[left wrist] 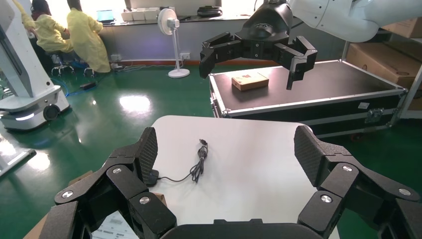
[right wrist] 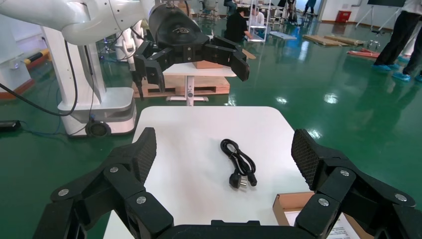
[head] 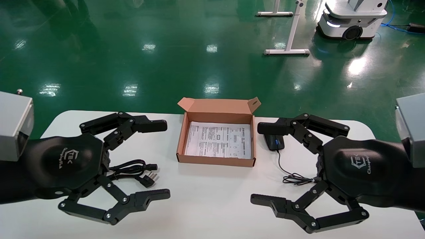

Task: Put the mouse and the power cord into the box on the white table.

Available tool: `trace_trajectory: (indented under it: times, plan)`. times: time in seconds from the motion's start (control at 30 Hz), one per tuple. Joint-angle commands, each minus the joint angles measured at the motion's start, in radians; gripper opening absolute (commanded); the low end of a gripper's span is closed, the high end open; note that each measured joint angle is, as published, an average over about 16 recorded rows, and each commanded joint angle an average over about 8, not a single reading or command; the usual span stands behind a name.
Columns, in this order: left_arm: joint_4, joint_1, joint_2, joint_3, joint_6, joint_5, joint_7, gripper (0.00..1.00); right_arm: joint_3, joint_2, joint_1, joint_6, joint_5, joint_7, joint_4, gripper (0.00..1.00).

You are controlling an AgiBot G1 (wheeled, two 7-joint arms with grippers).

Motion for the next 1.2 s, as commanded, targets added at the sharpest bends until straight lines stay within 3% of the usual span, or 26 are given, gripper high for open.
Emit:
trace_trajectory:
  times: [0.03, 0.93, 1.2]
  plan:
    - [0.0, 0.0, 0.0, 0.0, 0.0, 0.0, 0.0, 1.0, 0.0, 0.0, 0.0, 0.0, 0.0, 0.0, 0.0, 1.0]
    - [-0.001, -0.001, -0.002, 0.002, 0.002, 0.004, 0.0, 1.0, -0.001, -0.001, 0.002, -0.001, -0.004, -0.003, 0.0, 1.0]
    - [-0.005, -0.12, -0.02, 0.105, 0.08, 0.145, -0.023, 1.0, -0.053, 0.013, 0.059, -0.061, -0.131, -0.082, -0.038, 1.0]
